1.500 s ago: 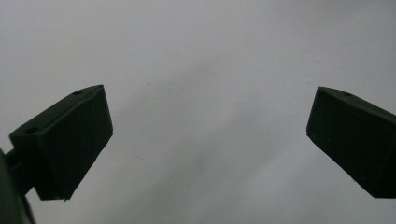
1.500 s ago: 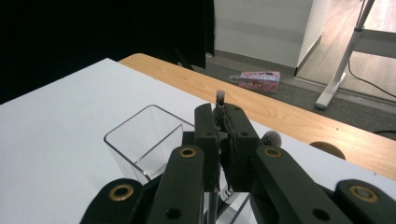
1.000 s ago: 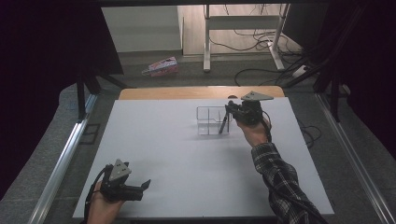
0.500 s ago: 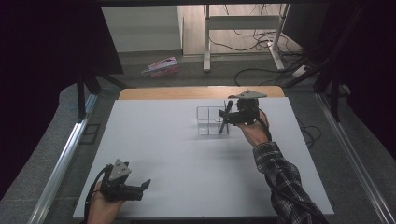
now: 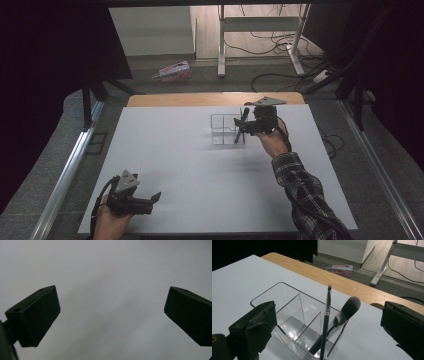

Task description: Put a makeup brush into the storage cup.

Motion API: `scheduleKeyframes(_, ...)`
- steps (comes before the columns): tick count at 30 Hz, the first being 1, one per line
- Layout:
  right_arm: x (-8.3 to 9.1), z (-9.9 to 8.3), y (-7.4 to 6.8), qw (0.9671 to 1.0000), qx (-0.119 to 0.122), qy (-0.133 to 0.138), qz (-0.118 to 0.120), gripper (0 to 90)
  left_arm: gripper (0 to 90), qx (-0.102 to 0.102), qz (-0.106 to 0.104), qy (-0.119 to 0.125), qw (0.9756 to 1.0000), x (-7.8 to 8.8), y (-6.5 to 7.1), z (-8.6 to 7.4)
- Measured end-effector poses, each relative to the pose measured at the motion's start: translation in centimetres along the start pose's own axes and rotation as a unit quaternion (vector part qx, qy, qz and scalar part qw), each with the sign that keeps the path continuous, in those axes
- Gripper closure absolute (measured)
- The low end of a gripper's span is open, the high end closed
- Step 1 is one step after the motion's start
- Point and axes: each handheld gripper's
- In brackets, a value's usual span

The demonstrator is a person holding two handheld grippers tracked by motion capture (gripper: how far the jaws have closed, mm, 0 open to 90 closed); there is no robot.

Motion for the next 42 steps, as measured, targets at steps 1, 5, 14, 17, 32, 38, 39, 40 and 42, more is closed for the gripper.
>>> scheduleKeyframes(1,0.0,0.0,0.0,1.0,0.0,0.0,-0.001,0.3,0.8,0.001,0.0,0.0,1.0,0.0,0.0,0.0)
scheduleKeyframes(5,0.1,-0.1,0.0,1.0,-0.005,-0.001,0.004,0.5,0.8,0.003,-0.001,-0.001,1.0,0.0,0.0,0.0)
scheduleKeyframes(14,0.7,-0.4,-0.1,0.9998,-0.005,-0.013,0.014,1.1,0.6,0.003,0.001,-0.001,1.0,0.0,0.0,0.0)
scheduleKeyframes(17,1.1,-0.4,-0.1,0.9998,-0.005,-0.014,0.015,1.4,0.5,0.003,0.001,-0.002,1.0,0.0,0.0,0.0)
scheduleKeyframes(32,2.3,-1.0,-0.6,0.9992,-0.001,-0.027,0.028,1.8,0.5,0.001,0.002,-0.003,1.0,0.0,0.0,0.1)
scheduleKeyframes(38,2.8,-1.4,-0.7,0.999,-0.002,-0.031,0.032,1.8,0.5,-0.001,0.003,-0.002,1.0,-0.1,0.0,0.1)
scheduleKeyframes(39,2.9,-1.5,-0.7,0.9989,-0.001,-0.032,0.034,1.8,0.4,-0.002,0.003,-0.002,1.0,-0.1,0.0,0.1)
scheduleKeyframes(40,3.0,-1.6,-0.7,0.9989,-0.001,-0.032,0.034,1.8,0.1,-0.002,0.004,-0.002,1.0,-0.1,0.0,0.1)
scheduleKeyframes(42,3.2,-1.7,-0.7,0.9988,-0.002,-0.032,0.036,1.7,0.0,0.001,0.004,0.001,1.0,-0.1,0.0,0.1)
Point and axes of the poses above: each handheld gripper's, and its own axes: x roughly backward along the jaws, z roughly out of its top, y roughly to its right, and after that the axes turned 1 degree about y, right-handed
